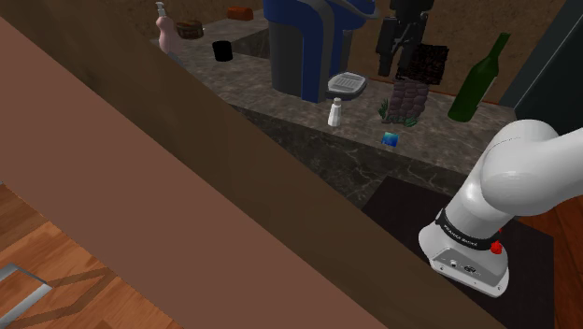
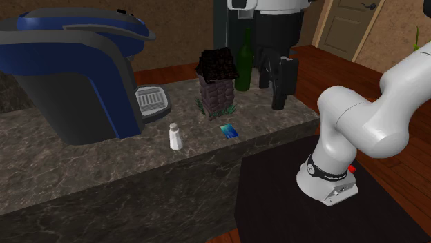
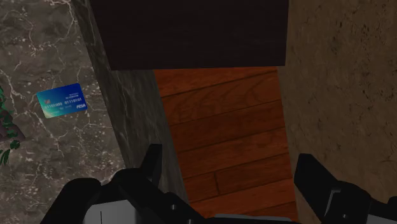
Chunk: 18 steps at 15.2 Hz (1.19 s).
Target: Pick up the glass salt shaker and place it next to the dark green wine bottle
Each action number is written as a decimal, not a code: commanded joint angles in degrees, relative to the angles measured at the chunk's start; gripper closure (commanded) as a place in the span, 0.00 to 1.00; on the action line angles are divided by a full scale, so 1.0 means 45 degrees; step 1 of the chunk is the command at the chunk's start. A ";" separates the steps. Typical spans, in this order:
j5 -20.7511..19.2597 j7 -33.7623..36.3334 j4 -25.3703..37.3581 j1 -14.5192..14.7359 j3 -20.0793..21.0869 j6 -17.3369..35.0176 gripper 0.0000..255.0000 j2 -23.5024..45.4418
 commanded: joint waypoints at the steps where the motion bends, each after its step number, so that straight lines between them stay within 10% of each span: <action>1: 0.0000 0.0000 0.0000 0.0000 0.0000 0.0000 0.00 0.0000; 18: -0.0729 -0.1789 0.0108 -0.1084 -0.2159 0.5988 0.00 0.5542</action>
